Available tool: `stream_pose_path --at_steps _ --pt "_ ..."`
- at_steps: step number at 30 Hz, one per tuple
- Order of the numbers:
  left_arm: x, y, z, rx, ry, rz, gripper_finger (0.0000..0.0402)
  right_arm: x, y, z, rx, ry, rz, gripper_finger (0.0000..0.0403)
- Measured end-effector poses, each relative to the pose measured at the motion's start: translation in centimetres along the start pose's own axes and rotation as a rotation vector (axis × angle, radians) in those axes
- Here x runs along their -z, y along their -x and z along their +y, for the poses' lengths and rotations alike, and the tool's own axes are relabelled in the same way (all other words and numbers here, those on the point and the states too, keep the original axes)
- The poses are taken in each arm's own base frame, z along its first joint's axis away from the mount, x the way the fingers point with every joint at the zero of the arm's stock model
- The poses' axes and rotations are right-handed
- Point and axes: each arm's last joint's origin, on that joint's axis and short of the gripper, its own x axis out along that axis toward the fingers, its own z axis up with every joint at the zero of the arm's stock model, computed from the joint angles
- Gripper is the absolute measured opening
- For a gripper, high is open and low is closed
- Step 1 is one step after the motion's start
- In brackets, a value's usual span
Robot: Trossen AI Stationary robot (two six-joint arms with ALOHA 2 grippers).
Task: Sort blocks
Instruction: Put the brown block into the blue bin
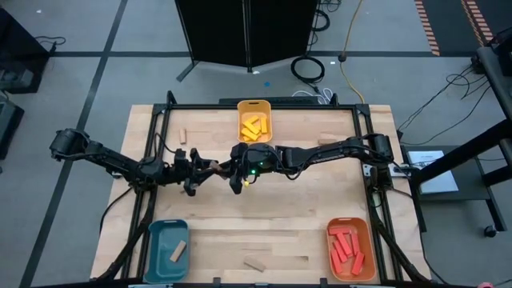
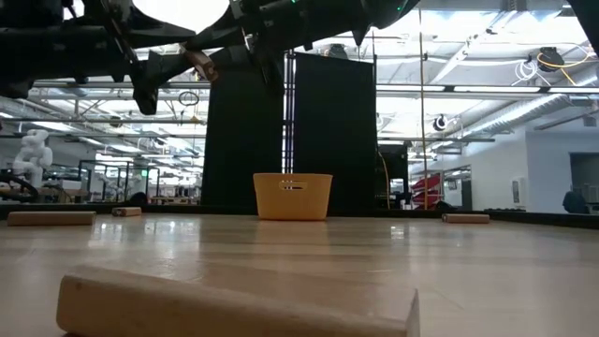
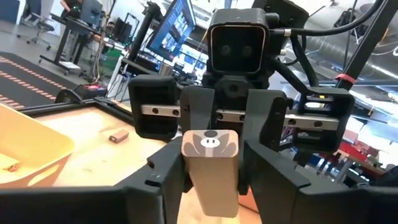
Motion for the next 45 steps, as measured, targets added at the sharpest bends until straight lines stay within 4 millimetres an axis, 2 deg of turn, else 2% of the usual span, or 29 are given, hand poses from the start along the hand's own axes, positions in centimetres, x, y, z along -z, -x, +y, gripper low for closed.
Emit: stream_pose_path --at_steps 8,11,20,24,27,31,35,37,39,41,45 --pt "0.0 0.0 0.0 -0.001 -0.013 -0.005 0.0092 0.0 0.0 0.0 -0.006 0.016 0.003 0.0048" --pt "0.0 0.0 0.0 -0.001 -0.017 -0.004 0.0091 0.0 0.0 0.0 -0.006 0.019 0.005 0.0065" --pt "-0.5 -0.1 -0.2 -0.001 -0.057 -0.021 0.0091 -0.2 0.3 0.0 0.011 0.034 0.006 0.0147" --pt "-1.6 -1.0 -1.1 0.043 -0.073 0.008 0.0091 -1.1 1.6 0.6 0.008 0.053 0.034 0.0162" --pt "-2.5 -2.1 -2.1 0.044 -0.085 0.145 0.0091 -1.5 2.9 1.1 0.013 0.055 0.094 0.0163" --pt "-4.0 -2.8 -4.4 0.061 -0.132 0.477 0.0091 -1.6 4.5 2.1 0.039 0.065 0.164 0.016" --pt "-5.8 -2.6 -6.9 0.035 -0.083 0.684 0.0091 -0.3 5.2 3.0 0.059 0.081 0.283 0.0158" --pt "-5.6 -2.0 -7.7 0.015 0.018 0.803 0.0091 0.8 5.4 3.5 0.069 0.092 0.355 0.0158" --pt "-5.0 -1.4 -8.3 -0.03 0.192 0.906 0.0091 1.5 5.7 4.0 0.111 0.112 0.39 0.0158" --pt "-4.1 -0.5 -8.7 -0.111 0.361 1.019 0.0091 2.3 6.0 4.4 0.169 0.141 0.422 0.0158" --pt "-2.2 1.2 -10.0 -0.302 0.558 1.18 0.0091 3.8 6.7 5.7 0.258 0.209 0.461 0.0158"
